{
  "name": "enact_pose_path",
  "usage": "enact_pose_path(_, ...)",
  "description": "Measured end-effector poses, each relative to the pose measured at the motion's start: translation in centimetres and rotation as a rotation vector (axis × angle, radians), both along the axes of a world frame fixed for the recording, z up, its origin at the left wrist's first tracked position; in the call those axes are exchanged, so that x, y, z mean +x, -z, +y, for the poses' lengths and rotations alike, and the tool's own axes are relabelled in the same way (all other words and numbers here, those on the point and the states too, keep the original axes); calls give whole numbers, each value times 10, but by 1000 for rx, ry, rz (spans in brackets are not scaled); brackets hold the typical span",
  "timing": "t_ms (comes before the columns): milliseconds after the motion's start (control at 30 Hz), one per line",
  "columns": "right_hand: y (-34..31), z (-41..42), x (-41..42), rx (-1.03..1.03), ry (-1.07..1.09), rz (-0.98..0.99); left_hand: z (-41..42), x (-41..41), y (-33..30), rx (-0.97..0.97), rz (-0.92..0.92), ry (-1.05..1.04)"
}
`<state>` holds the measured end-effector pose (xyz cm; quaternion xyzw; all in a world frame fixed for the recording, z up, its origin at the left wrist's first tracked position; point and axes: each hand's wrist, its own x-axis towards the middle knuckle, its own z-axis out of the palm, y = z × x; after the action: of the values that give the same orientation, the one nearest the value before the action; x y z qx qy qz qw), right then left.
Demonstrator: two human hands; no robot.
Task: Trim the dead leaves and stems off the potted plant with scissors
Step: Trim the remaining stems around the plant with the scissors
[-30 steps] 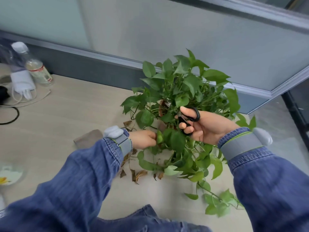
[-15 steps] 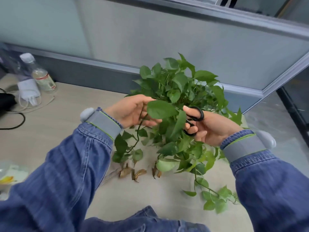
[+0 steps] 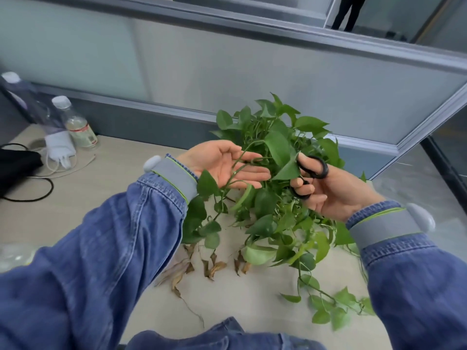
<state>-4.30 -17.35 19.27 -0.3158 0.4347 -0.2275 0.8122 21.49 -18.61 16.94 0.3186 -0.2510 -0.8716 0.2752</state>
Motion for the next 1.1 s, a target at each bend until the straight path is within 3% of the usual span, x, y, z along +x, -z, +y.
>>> enact_pose_path(367, 5, -6, 5, -10, 65, 24, -10, 0, -9, -43, 91, 5)
enact_pose_path(467, 5, -10, 4, -11, 72, 32, -12, -1, -7, -36, 24, 3)
enact_pose_path(533, 4, -13, -1, -23, 77, 44, -11, 2, -3, -93, -175, 43)
enact_pose_path(633, 2, -17, -10, -137, 91, 171, -6, 9, 7, -263, -696, 141)
enact_pose_path(733, 5, -21, -17, -343, 69, 400, -3, 15, 13, -720, -1475, 323)
enact_pose_path(800, 9, -25, -17, -376, 52, 435, 2, 11, 8, -889, -1654, 446)
enact_pose_path(867, 12, -30, -20, -374, 38, 446, 6, -3, -1, -993, -1549, 473)
enact_pose_path(1000, 22, -33, -12, -416, 43, 473, 25, -51, -10, -1393, -1233, 182)
enact_pose_path(1033, 24, -33, -9, -443, 37, 474, 29, -64, -5, -1486, -1200, 227)
enact_pose_path(1100, 27, -34, -3, -485, 7, 475, 33, -83, 14, -1691, -1306, 487)
